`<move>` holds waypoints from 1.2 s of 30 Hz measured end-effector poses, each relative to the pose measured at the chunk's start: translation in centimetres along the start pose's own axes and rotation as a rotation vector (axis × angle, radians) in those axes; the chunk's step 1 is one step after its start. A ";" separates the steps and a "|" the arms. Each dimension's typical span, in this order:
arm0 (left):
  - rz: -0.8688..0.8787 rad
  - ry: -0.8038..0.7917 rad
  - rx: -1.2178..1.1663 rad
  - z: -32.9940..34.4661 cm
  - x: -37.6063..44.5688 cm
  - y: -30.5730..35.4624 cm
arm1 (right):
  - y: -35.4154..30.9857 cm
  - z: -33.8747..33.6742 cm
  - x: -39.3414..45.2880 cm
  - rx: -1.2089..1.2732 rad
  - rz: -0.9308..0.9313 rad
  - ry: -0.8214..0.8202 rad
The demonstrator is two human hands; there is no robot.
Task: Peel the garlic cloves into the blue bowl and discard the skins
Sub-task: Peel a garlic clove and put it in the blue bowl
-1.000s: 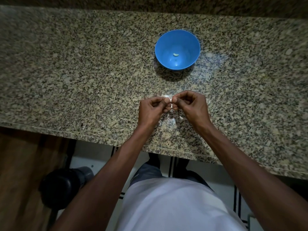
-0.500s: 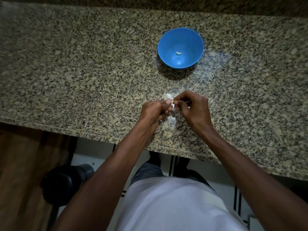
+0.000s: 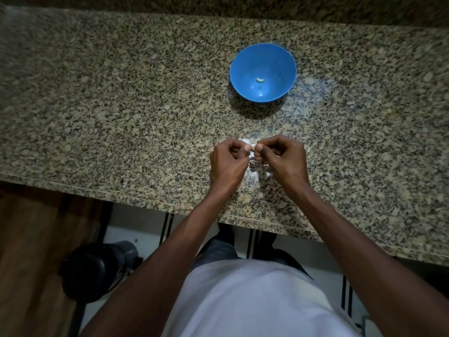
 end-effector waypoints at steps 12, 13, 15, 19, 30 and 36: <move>0.159 -0.189 -0.120 -0.3 -1.2 -0.7 | 1.6 -1.1 -0.8 0.167 0.108 -0.087; 0.174 -0.184 -0.114 -0.2 -1.2 -0.6 | 1.5 -1.0 -0.9 0.160 0.098 -0.099; 0.211 -0.147 -0.066 -0.2 -1.3 -0.4 | 1.5 -1.1 -1.2 0.140 0.083 -0.106; 0.288 -0.117 0.025 -0.3 -1.1 -0.3 | 1.4 -1.1 -1.4 0.071 0.072 -0.097; 0.495 0.018 0.069 -0.8 -1.8 -0.3 | 0.6 -1.2 -1.3 0.149 0.183 -0.236; 0.497 -0.066 0.139 -0.5 -1.5 -0.3 | 0.5 -1.2 -1.1 0.239 0.247 -0.243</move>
Point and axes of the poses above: each hand's wrist, its own x-axis towards the middle knuckle, its own z-axis out of the palm, y = z × x, the point moved 3 cm from there along x, towards the middle knuckle, and after that the axes turned 2 degrees about -x, right-handed, at the moved point
